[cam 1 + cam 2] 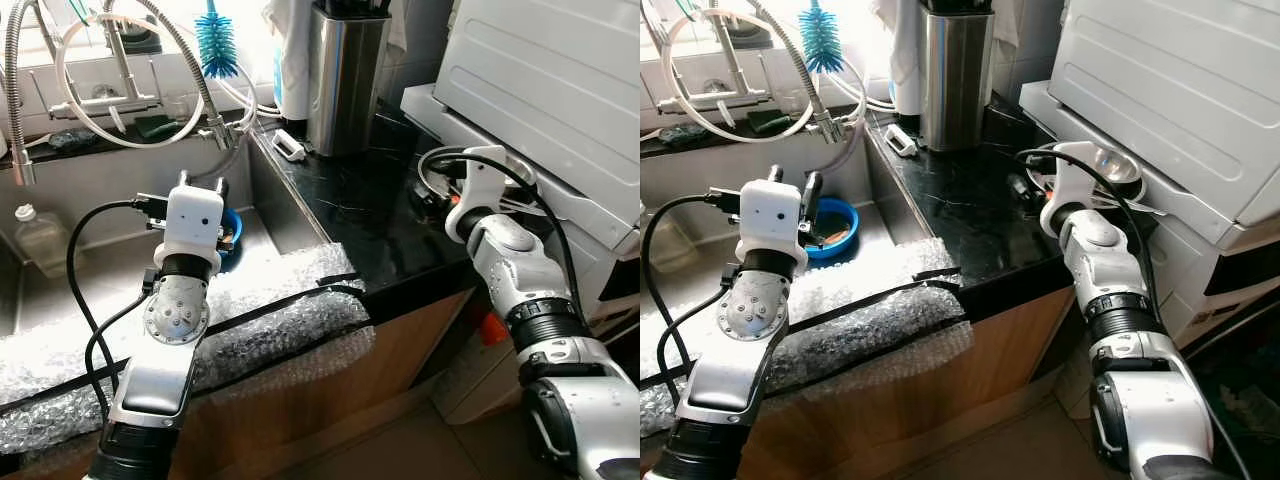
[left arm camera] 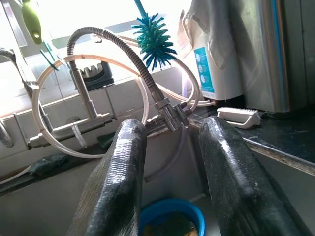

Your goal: Kitchen organization

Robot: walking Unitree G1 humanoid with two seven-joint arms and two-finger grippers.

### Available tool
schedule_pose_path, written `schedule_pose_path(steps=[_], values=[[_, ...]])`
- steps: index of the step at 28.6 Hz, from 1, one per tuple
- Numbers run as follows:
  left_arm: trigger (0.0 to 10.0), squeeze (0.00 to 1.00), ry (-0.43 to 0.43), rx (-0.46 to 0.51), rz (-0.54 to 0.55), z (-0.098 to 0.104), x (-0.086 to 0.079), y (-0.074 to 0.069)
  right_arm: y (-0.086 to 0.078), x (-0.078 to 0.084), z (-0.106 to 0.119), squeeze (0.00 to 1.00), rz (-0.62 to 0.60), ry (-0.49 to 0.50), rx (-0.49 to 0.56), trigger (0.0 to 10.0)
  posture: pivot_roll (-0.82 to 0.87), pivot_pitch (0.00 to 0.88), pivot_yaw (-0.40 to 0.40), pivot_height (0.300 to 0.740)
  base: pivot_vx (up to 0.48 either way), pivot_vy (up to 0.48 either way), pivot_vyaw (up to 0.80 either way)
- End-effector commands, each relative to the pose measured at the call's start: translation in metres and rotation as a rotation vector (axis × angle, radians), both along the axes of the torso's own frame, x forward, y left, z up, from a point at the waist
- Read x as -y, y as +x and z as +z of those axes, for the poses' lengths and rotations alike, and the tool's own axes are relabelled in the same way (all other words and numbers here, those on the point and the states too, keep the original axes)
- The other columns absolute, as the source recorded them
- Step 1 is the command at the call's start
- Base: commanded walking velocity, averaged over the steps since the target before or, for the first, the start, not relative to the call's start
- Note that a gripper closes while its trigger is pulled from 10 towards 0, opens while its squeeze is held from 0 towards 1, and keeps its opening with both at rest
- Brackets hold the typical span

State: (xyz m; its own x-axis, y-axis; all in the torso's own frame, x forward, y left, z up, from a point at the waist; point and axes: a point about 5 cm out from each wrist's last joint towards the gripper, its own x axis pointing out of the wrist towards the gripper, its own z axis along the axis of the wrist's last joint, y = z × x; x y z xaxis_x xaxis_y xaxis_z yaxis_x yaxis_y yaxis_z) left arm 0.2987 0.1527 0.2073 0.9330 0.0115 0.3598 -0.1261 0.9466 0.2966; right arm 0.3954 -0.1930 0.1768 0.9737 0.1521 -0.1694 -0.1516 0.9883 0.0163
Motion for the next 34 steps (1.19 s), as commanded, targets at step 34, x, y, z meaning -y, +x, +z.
schedule_pose_path(steps=[34], values=[[10.0,0.0,0.0,0.014,-0.033,0.005,0.018,0.002,0.005,-0.013,0.0,0.0,0.159,0.085,-0.026,10.0,0.0,0.0,-0.047,0.74,0.0,0.0,0.0]])
